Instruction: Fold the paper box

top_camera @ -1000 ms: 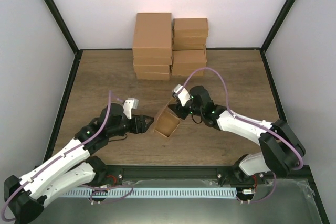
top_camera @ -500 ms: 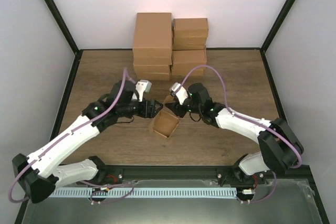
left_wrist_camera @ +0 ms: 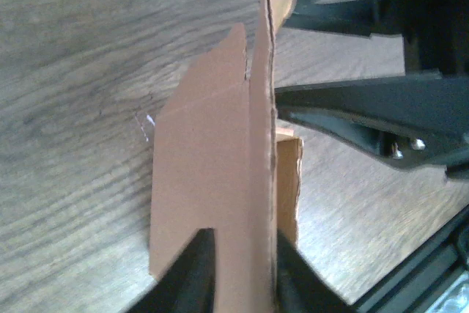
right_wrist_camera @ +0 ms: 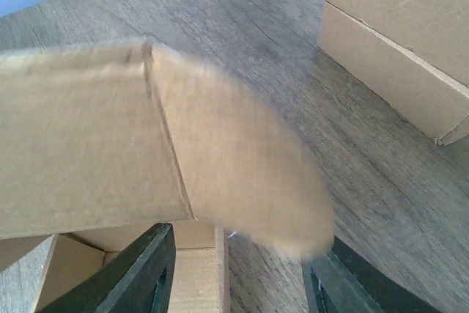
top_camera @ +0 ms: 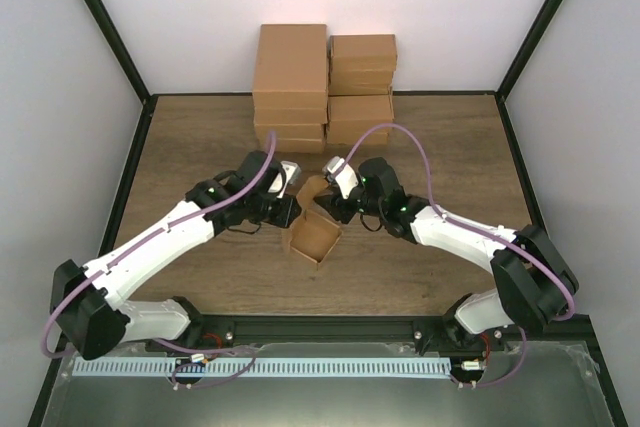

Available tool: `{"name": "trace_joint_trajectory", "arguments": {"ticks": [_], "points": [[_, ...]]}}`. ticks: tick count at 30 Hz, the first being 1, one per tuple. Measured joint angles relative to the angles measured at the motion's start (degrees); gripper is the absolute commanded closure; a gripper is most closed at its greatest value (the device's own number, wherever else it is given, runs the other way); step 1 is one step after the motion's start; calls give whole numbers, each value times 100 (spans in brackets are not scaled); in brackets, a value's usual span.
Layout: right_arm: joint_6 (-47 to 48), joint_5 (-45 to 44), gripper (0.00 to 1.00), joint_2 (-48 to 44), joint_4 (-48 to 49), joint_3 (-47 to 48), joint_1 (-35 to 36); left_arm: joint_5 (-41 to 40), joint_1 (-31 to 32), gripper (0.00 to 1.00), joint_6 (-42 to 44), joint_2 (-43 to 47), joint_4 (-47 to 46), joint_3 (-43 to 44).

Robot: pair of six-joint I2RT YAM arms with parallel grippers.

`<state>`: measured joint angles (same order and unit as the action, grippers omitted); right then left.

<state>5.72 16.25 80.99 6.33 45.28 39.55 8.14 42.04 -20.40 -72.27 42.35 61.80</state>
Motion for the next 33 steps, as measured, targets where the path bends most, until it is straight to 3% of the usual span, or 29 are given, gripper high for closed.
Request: {"name": "trace_joint_trajectory", "arguments": {"ticks": [1,10,17,21,33], "points": [[-20,0,50,0,13,0,0,-37,0,96,4,-11,0,0],[363,382,44,48,146,28,0,-341,-68,96,461,-146,273,184],[1228,1115,8,-92,1322,-520,109,-181,-743,96,979,-367,321,422],[1867,1207,1,-57,1602,-448,385,20,-1032,96,1086,-466,308,455],[2798,1217,0,1025,1113,964,785,352,-1187,96,1163,-527,278,466]]}}
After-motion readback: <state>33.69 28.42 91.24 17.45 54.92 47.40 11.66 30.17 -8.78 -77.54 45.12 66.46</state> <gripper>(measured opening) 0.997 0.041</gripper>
